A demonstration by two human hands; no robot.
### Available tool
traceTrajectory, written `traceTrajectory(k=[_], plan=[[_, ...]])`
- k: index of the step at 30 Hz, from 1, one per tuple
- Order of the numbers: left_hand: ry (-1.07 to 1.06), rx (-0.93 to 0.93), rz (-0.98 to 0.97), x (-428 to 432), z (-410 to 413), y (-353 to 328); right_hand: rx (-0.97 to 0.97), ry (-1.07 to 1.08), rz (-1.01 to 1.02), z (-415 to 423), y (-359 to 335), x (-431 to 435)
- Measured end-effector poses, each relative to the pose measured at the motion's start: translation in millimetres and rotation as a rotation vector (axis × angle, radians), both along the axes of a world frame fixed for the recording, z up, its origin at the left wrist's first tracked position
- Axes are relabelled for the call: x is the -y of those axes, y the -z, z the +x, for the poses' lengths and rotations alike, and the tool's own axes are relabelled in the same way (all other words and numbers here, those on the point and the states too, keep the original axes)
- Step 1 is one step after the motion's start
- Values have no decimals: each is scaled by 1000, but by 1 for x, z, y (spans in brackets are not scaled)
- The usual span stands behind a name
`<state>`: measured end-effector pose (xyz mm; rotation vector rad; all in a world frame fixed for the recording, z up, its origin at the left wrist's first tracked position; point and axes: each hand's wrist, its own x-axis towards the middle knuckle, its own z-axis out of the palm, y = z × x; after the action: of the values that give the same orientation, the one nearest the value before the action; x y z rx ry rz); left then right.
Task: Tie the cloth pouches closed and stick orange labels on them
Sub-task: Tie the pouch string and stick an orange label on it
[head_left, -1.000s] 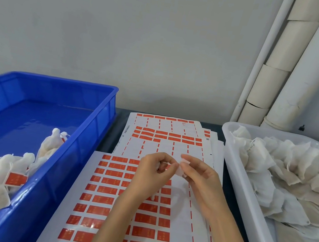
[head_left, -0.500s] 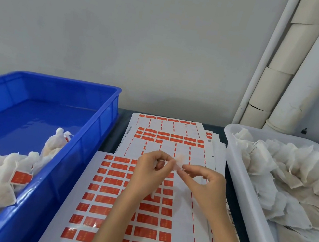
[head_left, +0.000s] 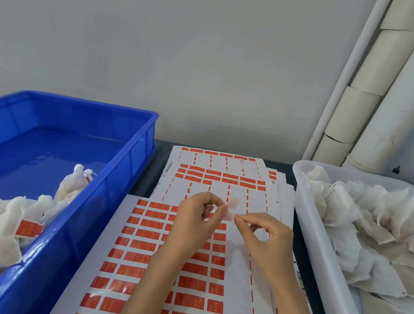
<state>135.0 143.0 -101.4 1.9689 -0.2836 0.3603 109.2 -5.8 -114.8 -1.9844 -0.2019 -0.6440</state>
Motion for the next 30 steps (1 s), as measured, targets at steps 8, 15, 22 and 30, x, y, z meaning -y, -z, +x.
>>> traceTrajectory(k=[8,15,22,30], plan=[[32,25,-2,3,0,3,-2,68,79,2,4,2],[69,-56,-78,4,1,4,-135,-19,221,7,2,5],[130,-88,-75,1,0,1,-168,-45,295,6,2,7],[237,-206,-117,-3,-3,-3,-204,-106,392,5,1,9]])
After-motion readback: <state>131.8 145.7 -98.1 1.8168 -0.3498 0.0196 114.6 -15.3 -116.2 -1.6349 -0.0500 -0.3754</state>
